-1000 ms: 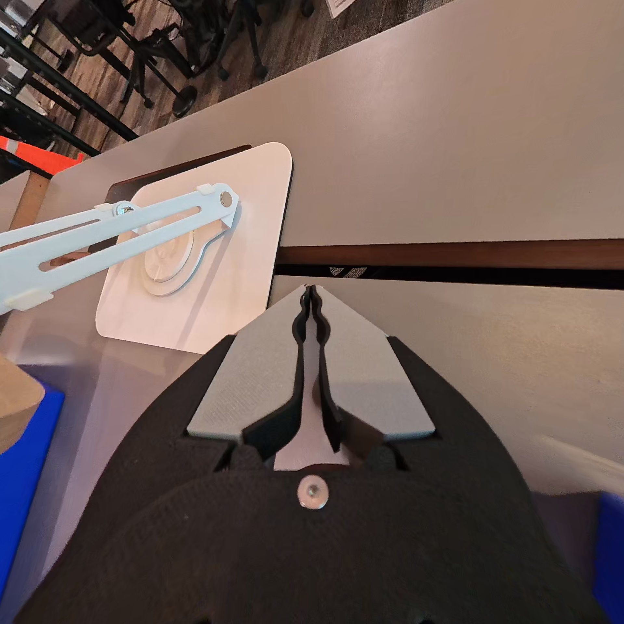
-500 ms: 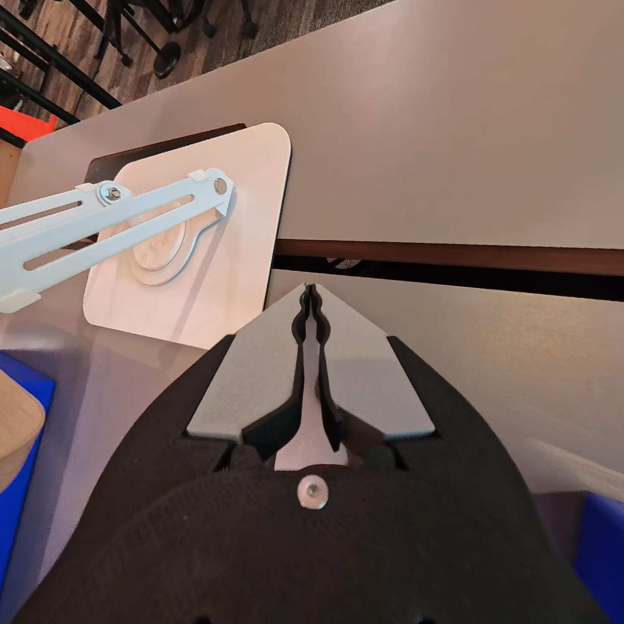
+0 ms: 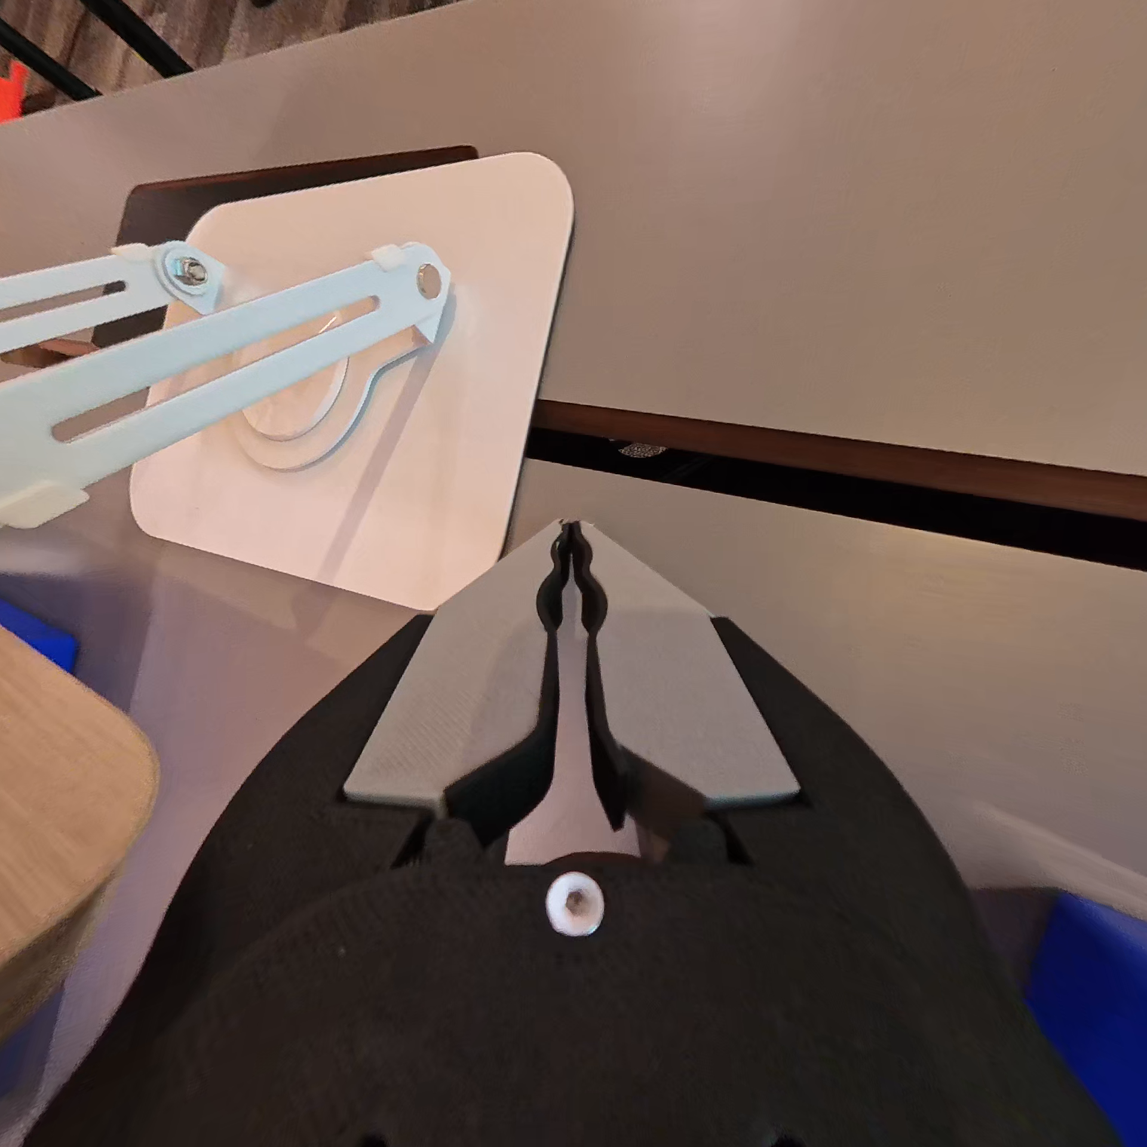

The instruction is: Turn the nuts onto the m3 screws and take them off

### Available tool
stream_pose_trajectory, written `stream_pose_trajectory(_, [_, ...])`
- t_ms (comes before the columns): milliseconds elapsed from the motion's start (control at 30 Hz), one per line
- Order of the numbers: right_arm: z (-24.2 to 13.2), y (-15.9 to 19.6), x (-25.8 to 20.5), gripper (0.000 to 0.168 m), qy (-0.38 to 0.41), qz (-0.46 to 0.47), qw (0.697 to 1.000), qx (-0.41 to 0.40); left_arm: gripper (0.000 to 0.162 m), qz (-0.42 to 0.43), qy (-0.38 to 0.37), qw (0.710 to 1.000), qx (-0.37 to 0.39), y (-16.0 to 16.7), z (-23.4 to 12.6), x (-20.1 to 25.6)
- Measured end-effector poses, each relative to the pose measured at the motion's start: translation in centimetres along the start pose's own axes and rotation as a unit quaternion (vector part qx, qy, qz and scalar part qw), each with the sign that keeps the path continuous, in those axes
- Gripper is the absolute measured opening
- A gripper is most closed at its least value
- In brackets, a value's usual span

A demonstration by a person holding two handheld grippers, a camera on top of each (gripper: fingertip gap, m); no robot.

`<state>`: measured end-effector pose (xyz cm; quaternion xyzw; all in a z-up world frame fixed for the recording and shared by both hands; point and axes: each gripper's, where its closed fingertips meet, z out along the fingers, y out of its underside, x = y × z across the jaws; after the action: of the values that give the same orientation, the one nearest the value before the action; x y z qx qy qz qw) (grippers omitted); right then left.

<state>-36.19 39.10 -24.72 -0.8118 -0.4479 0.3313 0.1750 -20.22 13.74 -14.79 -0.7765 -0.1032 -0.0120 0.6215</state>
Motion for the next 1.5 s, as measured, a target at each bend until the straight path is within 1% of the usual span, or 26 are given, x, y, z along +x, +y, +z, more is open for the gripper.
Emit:
stream_pose_trajectory(167, [-0.2,0.4,-0.2,0.0,-0.008,0.015,1.0,-0.001,0.023,-0.003,-0.001,1.0,-0.002,0.1,0.1,-0.1])
stream_pose_trajectory(800, [-1.6,2.7,-1.0,0.0,-0.018,0.02,1.0,0.001,0.023,-0.012,0.0,1.0,0.0,0.0,0.0,-0.3])
stream_pose_trajectory(1500, [-3.9,6.5,-2.6,0.0,0.008,-0.028,1.0,-0.013,0.023,-0.028,-0.001,1.0,0.001,0.0,-0.1,-0.9])
